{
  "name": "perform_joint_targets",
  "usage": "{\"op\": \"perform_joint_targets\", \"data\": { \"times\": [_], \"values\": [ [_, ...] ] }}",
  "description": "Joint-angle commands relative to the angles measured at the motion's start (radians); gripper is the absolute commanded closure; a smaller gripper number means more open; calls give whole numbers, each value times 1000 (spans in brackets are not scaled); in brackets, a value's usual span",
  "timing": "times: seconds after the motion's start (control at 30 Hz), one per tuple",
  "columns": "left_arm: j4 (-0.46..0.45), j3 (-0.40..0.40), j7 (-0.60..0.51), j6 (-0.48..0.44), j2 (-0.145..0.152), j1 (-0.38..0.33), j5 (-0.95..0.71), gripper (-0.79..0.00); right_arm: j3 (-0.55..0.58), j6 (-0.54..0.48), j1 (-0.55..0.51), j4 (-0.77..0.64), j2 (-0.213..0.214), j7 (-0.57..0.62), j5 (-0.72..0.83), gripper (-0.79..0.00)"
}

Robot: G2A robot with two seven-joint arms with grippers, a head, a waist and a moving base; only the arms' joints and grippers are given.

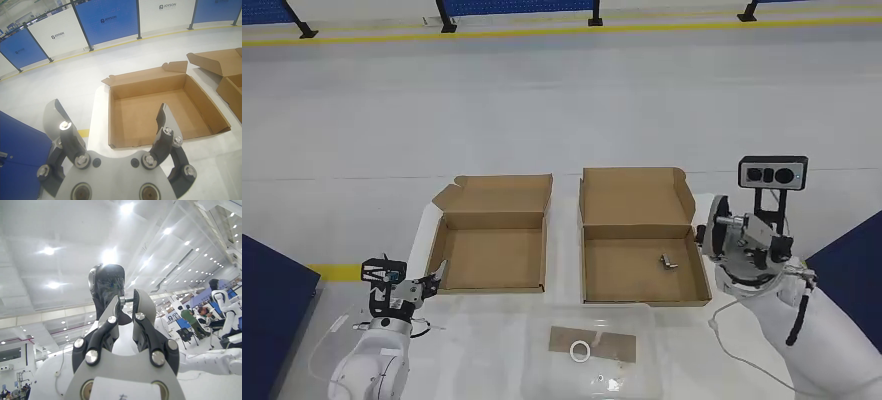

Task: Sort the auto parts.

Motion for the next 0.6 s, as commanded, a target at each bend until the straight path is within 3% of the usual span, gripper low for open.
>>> {"op": "perform_joint_targets", "data": {
  "times": [0.0, 0.3, 0.57],
  "values": [
    [0, 0, 0, 0, 0, 0, 0, -785, 12, 13, -4, 3, -3, 0, -58, 0],
    [0, 0, 0, 0, 0, 0, 0, -785, 49, 40, -27, -11, -23, -22, -155, 0],
    [0, 0, 0, 0, 0, 0, 0, -785, 59, 48, -49, -40, -48, 41, -61, 0]
  ]
}}
